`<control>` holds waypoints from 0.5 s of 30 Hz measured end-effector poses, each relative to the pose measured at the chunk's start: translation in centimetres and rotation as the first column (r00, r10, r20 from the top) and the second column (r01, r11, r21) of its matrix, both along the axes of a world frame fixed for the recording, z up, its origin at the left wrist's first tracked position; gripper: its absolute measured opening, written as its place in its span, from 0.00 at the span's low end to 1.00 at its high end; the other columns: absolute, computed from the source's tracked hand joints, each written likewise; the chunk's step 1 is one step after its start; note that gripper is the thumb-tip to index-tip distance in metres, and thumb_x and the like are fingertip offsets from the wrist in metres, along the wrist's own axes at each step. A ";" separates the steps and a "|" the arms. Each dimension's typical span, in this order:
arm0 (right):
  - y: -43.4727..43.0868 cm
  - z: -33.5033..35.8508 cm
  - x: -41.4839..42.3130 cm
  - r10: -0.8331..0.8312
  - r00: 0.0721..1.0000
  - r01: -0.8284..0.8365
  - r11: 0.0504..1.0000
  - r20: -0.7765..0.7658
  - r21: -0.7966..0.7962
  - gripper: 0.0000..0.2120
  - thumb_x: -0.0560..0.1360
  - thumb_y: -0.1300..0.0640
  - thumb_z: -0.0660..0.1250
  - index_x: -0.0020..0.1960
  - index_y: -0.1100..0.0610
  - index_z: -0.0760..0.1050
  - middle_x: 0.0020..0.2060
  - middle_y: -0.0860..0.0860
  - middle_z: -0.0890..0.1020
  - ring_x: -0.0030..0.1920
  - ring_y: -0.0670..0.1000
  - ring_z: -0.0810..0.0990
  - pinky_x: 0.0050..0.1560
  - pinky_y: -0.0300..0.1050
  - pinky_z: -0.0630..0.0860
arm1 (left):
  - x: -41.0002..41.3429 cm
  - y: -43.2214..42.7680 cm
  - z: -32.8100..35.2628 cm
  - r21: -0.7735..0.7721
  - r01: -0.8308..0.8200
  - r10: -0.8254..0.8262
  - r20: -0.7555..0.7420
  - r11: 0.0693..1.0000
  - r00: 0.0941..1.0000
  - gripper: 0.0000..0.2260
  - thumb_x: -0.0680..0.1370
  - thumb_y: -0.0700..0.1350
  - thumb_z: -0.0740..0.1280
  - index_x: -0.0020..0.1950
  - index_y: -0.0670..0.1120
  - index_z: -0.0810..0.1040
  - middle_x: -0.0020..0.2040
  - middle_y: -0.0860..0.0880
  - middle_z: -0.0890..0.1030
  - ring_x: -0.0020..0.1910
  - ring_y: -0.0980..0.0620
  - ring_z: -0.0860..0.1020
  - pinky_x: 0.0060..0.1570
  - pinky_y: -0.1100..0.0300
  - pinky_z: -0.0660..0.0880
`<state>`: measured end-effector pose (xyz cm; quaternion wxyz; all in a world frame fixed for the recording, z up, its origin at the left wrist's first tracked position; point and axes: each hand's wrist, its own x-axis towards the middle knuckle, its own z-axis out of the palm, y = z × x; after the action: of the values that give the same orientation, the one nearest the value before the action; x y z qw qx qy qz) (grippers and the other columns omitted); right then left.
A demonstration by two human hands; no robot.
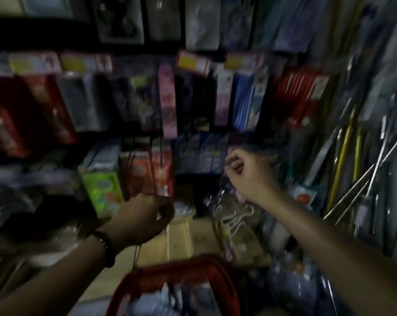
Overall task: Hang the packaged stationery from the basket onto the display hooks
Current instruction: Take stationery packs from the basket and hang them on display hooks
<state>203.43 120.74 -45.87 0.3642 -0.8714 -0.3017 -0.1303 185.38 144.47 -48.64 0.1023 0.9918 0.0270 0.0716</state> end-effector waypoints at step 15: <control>5.9 -40.3 -16.1 -0.103 0.657 -0.195 0.934 -0.747 -0.300 0.06 0.75 0.57 0.76 0.41 0.53 0.81 0.39 0.46 0.85 0.45 0.47 0.83 0.48 0.45 0.78 | -10.5 4.8 -32.8 -0.292 -0.437 0.227 -0.546 0.851 0.807 0.09 0.81 0.48 0.71 0.61 0.52 0.84 0.57 0.51 0.86 0.55 0.49 0.84 0.54 0.58 0.77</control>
<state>187.38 126.62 -86.16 0.2961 -0.8891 -0.1647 0.3077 174.86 149.22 -81.41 0.2800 0.9125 0.2431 -0.1730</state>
